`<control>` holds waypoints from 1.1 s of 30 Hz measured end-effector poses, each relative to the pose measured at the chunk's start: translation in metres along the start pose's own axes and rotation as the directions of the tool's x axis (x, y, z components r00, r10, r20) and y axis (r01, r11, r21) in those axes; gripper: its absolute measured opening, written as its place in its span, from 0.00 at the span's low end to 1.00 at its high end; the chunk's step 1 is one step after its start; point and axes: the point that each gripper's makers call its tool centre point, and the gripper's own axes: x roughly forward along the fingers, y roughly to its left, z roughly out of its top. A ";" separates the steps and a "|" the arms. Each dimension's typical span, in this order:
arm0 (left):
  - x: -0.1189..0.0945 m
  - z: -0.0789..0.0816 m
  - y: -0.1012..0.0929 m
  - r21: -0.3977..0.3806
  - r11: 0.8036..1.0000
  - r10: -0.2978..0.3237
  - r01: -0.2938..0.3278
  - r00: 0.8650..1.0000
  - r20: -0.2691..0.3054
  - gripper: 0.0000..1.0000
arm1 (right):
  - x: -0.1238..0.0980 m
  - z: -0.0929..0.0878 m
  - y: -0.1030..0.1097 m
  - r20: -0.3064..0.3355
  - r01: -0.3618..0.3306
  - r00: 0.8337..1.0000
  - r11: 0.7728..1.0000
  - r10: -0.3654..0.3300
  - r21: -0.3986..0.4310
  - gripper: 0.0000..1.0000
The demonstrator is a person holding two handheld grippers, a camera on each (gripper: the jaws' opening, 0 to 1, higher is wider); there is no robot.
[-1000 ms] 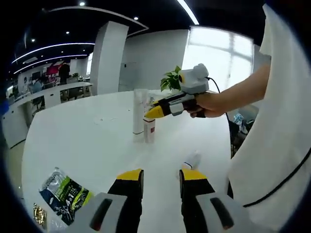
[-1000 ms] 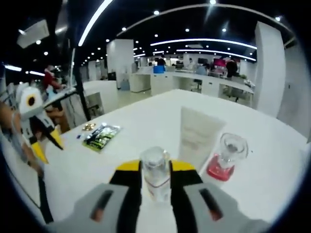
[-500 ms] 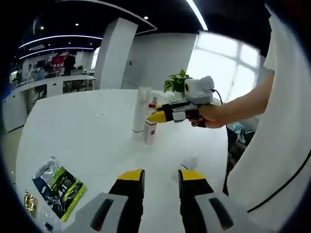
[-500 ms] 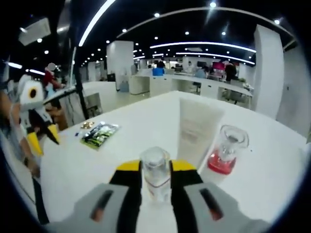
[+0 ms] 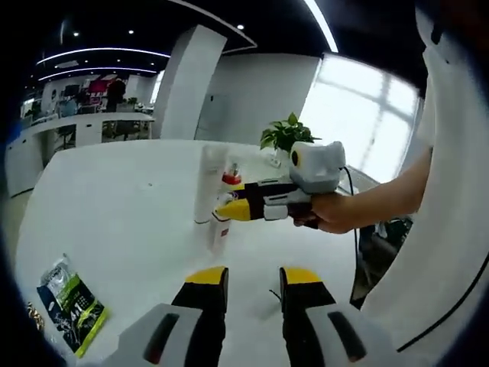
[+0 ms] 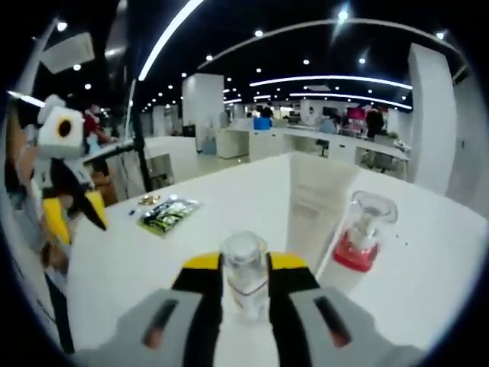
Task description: Arrange the skincare products in the storage area until every visible bottle or jar stands upright without overlapping.
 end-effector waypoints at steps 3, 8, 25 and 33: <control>0.008 0.001 -0.007 0.003 1.000 -0.003 0.003 1.000 -0.022 0.27 | 0.002 -0.001 0.001 0.005 -0.010 1.000 1.000 0.010 -0.007 0.20; 0.021 0.003 -0.019 0.009 1.000 -0.011 0.012 0.998 -0.059 0.27 | 0.004 0.001 0.000 0.022 -0.015 1.000 1.000 0.015 -0.004 0.20; 0.041 0.009 0.000 -0.016 1.000 0.007 -0.008 0.997 -0.077 0.26 | 0.011 -0.011 0.003 -0.008 -0.046 0.999 0.996 0.045 -0.072 0.20; 0.049 0.012 0.010 -0.021 1.000 0.010 -0.011 0.997 -0.082 0.26 | 0.013 -0.009 0.002 0.006 -0.047 0.999 0.994 0.048 -0.095 0.20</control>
